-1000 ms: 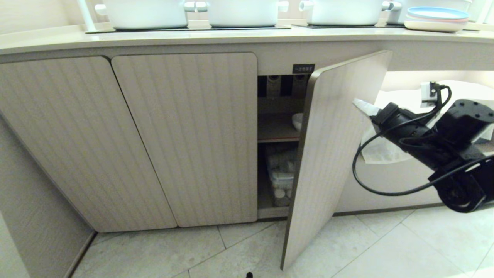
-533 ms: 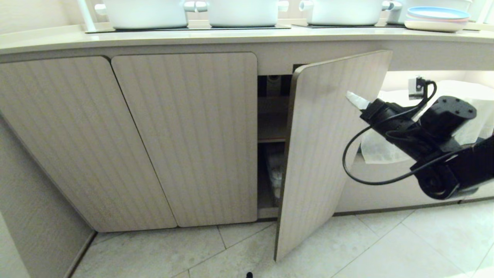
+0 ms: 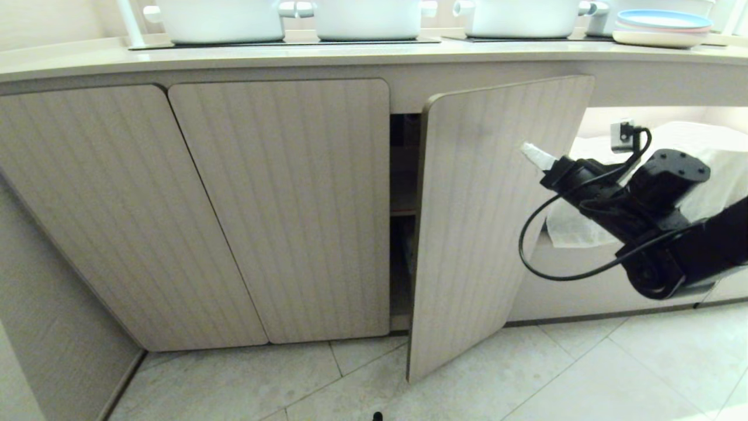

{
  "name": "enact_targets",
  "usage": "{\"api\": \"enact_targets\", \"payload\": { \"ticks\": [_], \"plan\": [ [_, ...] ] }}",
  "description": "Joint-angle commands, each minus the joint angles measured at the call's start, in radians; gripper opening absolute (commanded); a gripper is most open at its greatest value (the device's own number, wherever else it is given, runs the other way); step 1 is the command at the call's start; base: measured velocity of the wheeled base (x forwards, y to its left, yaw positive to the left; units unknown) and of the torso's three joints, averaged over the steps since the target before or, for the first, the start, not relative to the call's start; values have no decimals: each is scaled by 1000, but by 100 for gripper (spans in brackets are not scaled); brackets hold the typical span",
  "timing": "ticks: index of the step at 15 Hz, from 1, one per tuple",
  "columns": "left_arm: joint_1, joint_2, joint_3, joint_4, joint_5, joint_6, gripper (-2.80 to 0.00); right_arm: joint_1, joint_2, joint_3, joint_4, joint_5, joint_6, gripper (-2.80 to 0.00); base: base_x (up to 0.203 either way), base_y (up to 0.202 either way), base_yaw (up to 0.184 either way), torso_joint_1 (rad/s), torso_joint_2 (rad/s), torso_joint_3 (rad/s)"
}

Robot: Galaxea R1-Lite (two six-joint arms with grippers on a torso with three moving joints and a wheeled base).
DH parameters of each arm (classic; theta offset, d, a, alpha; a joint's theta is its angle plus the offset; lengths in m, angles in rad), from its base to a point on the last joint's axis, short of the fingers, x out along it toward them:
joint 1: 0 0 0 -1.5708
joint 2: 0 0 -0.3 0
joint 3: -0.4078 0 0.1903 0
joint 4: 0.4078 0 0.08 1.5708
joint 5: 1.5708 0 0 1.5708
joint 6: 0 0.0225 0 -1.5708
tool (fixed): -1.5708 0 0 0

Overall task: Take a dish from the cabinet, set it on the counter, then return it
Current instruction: Close the cabinet door

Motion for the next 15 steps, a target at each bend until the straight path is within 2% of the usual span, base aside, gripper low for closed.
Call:
{"api": "enact_targets", "payload": {
  "ticks": [1,9,15],
  "plan": [
    [0,0,0,-1,0,0,-280,-4,-33,31,-7,4,-7,-280,0,0,0,0,0,0],
    [0,0,0,-1,0,-1,-280,-3,-357,335,63,4,-171,-280,0,0,0,0,0,0],
    [0,0,0,-1,0,0,-280,-11,-725,676,210,-7,-380,-280,0,0,0,0,0,0]
  ]
}}
